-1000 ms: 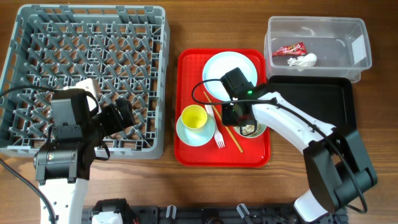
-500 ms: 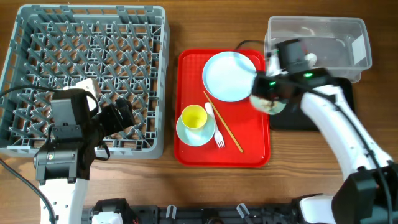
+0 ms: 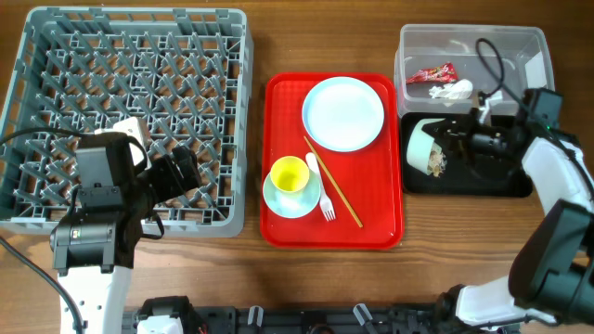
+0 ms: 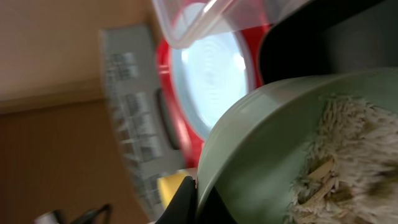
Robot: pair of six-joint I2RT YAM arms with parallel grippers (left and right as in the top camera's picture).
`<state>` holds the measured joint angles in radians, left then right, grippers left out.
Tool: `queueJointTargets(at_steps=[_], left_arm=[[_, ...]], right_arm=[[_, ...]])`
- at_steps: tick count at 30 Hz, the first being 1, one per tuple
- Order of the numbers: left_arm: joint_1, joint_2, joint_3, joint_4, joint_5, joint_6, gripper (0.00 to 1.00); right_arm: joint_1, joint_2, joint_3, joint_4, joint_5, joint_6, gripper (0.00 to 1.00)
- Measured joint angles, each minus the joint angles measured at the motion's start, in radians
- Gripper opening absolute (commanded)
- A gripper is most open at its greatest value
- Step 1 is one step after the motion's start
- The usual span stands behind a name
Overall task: Sort waste into correct bins and load items into the dishwasher rack
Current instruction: 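Tip the rice bowl over the black tray with the right gripper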
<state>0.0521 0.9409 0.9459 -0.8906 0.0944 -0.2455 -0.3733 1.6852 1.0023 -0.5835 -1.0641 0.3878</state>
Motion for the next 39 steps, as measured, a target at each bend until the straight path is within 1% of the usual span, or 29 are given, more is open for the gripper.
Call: queueJointTargets(at_steps=[3, 6, 9, 13, 17, 25, 26, 31, 36, 39], left_arm=[[0.0, 0.0, 0.0, 0.0, 0.0, 0.0, 1.0], [0.0, 0.0, 0.0, 0.0, 0.0, 0.0, 1.0], [0.0, 0.0, 0.0, 0.0, 0.0, 0.0, 1.0], [0.0, 0.0, 0.0, 0.0, 0.0, 0.0, 1.0], [0.0, 0.0, 0.0, -0.001, 0.0, 0.0, 1.0], [0.0, 0.001, 0.0, -0.006, 0.0, 0.0, 1.0], [0.0, 0.001, 0.0, -0.007, 0.0, 0.0, 1.0], [0.0, 0.002, 0.0, -0.007, 0.0, 0.0, 1.0], [0.0, 0.002, 0.0, -0.007, 0.0, 0.0, 1.0], [0.0, 0.002, 0.0, -0.007, 0.0, 0.0, 1.0]], right_arm=[[-0.065, 0.05, -0.02, 0.022, -0.158, 0.013, 0.05], [-0.121, 0.109, -0.035, 0.088, -0.325, 0.043, 0.04], [-0.169, 0.164, -0.039, 0.123, -0.436, 0.091, 0.04], [-0.223, 0.192, -0.043, 0.161, -0.489, 0.165, 0.04], [-0.233, 0.193, -0.045, 0.243, -0.495, 0.271, 0.04], [-0.233, 0.195, -0.047, 0.513, -0.495, 0.618, 0.04], [-0.233, 0.195, -0.047, 0.55, -0.495, 0.633, 0.04], [-0.189, 0.195, -0.047, 0.608, -0.495, 0.6, 0.05], [-0.044, 0.19, -0.047, 0.634, -0.482, 0.579, 0.05], [0.061, 0.141, -0.047, 0.633, -0.407, 0.567, 0.05]])
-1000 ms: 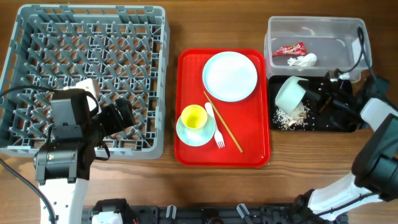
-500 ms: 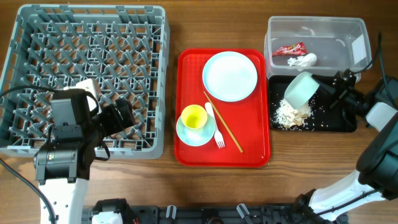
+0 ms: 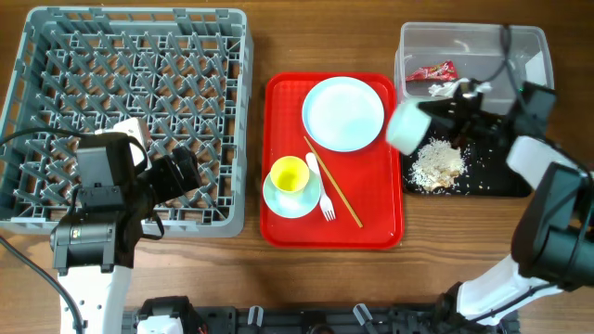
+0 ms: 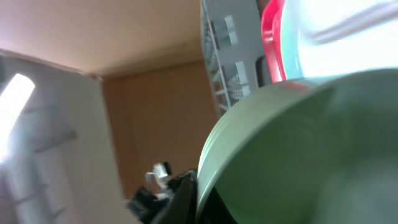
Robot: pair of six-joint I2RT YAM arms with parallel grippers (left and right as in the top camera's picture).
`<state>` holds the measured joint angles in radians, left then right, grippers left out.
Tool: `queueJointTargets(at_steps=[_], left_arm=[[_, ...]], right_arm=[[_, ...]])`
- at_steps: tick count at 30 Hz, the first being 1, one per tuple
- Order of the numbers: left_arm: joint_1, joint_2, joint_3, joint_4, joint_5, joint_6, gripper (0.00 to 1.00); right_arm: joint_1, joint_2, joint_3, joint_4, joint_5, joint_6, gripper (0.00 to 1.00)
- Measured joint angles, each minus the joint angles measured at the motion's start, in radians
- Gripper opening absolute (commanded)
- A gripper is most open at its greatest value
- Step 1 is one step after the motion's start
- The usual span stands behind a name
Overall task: Sort waste into correct bins and load items into the dishwasher rack
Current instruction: 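Tip the rice bowl over the black tray with the right gripper, then set the emptied bowl back on the red tray with the right gripper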
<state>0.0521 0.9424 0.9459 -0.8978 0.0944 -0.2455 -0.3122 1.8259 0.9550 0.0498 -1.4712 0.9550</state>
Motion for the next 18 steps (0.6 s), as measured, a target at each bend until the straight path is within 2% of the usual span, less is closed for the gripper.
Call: queueJointTargets(at_steps=[6, 8, 9, 13, 14, 18], left_arm=[[0.0, 0.0, 0.0, 0.0, 0.0, 0.0, 1.0], [0.0, 0.0, 0.0, 0.0, 0.0, 0.0, 1.0], [0.0, 0.0, 0.0, 0.001, 0.0, 0.0, 1.0], [0.0, 0.0, 0.001, 0.0, 0.0, 0.0, 1.0], [0.0, 0.0, 0.001, 0.0, 0.0, 0.0, 1.0], [0.0, 0.0, 0.001, 0.0, 0.0, 0.0, 1.0]], right_arm=[[0.225, -0.254, 0.001, -0.011, 0.26, -0.095, 0.04], [0.331, -0.335, 0.003, -0.077, 0.423, -0.175, 0.05], [0.422, -0.365, 0.01, -0.158, 0.576, -0.262, 0.05], [0.602, -0.36, 0.018, -0.27, 0.957, -0.449, 0.05], [0.639, -0.354, 0.018, -0.267, 1.089, -0.527, 0.05], [0.718, -0.299, 0.026, -0.195, 1.305, -0.663, 0.05]])
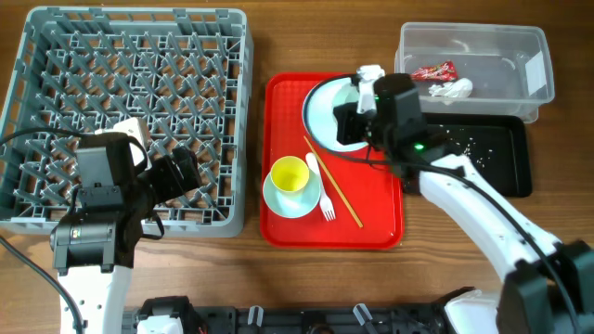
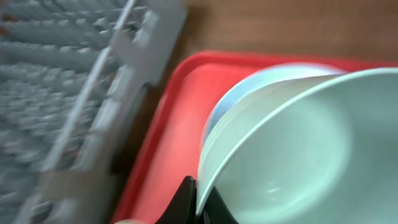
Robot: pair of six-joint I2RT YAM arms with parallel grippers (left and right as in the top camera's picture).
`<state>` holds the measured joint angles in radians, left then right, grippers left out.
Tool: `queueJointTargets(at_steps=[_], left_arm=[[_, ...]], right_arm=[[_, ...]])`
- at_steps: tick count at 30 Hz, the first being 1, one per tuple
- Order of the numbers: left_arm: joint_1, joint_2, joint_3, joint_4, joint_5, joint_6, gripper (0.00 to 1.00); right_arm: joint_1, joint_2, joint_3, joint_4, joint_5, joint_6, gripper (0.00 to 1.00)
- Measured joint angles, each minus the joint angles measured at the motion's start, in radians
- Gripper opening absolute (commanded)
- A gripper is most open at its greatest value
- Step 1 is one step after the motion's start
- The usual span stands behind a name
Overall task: Sort waste into correct bins and load items into the dishwasher rack
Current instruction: 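Set the emptied bowl back on the red tray with the right gripper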
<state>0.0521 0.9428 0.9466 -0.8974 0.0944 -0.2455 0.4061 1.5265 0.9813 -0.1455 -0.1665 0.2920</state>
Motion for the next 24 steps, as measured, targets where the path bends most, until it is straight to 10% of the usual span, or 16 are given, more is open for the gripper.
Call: queueJointTargets(at_steps=[5, 11, 24], left_arm=[[0.0, 0.0, 0.0, 0.0, 0.0, 0.0, 1.0], [0.0, 0.0, 0.0, 0.0, 0.0, 0.0, 1.0], [0.0, 0.0, 0.0, 0.0, 0.0, 0.0, 1.0]], right_arm=[[0.014, 0.142, 0.003, 0.029, 0.081, -0.075, 0.08], [0.014, 0.194, 0.009, 0.0, 0.012, -0.103, 0.38], [0.043, 0.115, 0.221, -0.483, -0.264, -0.092, 0.49]])
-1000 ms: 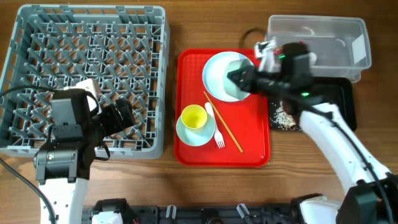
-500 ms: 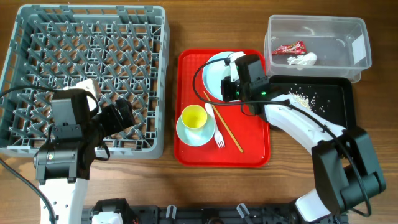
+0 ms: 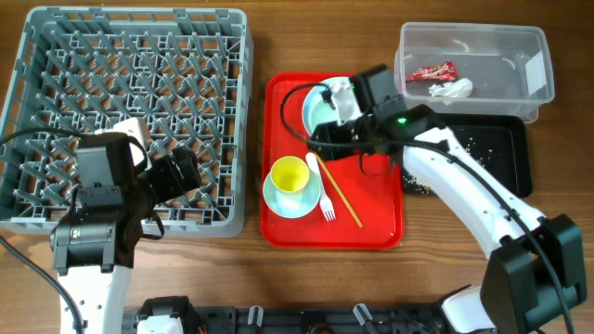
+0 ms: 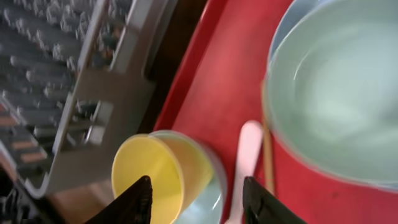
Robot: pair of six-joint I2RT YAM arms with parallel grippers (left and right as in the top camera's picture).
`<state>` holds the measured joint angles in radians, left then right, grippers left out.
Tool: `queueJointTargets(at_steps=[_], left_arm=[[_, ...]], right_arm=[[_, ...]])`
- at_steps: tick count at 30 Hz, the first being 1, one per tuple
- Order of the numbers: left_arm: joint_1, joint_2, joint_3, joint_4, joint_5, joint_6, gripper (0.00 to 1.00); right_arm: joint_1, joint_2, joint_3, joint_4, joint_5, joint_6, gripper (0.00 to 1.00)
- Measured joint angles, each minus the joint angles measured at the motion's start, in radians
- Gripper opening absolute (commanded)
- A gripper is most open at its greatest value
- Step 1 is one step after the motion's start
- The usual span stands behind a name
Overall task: Sort waste into correct bins and load items into the dishwasher rack
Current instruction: 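Set the emptied bowl back on the red tray with the right gripper, then grasp the yellow cup with the right gripper and lift it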
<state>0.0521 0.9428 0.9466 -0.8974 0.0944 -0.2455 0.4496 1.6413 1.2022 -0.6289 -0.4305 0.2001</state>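
Observation:
A pale green bowl [image 3: 318, 112] [image 4: 336, 87] sits empty on the white plate at the back of the red tray [image 3: 288, 232]. My right gripper [image 3: 322, 141] [image 4: 199, 202] is open just in front of the bowl, holding nothing. Below its fingers [image 4: 140, 199] are the yellow cup [image 3: 289, 173] [image 4: 158, 177] on its saucer [image 3: 277, 200], a white fork [image 3: 325, 197] [image 4: 245, 155] and a chopstick [image 3: 343, 199]. The grey dishwasher rack [image 3: 130, 102] is on the left. My left gripper [image 3: 178, 173] hangs over the rack's front; its jaws are not distinguishable.
At the back right a clear bin [image 3: 473, 60] holds a red wrapper [image 3: 432, 71] and crumpled tissue [image 3: 452, 89]. In front of it the black tray [image 3: 506, 153] holds dumped food scraps [image 3: 418, 181]. Bare wooden table runs along the front.
The right gripper held the green bowl above the white plate. Now the bowl rests on the plate, and the gripper is open and nearer the yellow cup. The left arm is unchanged.
The right gripper first held the bowl tipped over the black tray with food inside. Then the food lay in the tray and the bowl was empty. Then the bowl was over the red tray's plate, where it now rests, released.

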Motion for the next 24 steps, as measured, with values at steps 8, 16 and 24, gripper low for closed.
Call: queueJointTargets(at_steps=[8, 16, 24], left_arm=[[0.0, 0.0, 0.0, 0.0, 0.0, 0.0, 1.0], [0.0, 0.0, 0.0, 0.0, 0.0, 0.0, 1.0], [0.0, 0.0, 0.0, 0.019, 0.073, 0.0, 1.0]], right_arm=[[0.132, 0.034, -0.022, -0.044, 0.047, 0.07, 0.41], [0.152, 0.134, -0.029, -0.051, 0.099, 0.145, 0.04], [0.045, 0.048, 0.072, -0.131, 0.104, 0.156, 0.04]])
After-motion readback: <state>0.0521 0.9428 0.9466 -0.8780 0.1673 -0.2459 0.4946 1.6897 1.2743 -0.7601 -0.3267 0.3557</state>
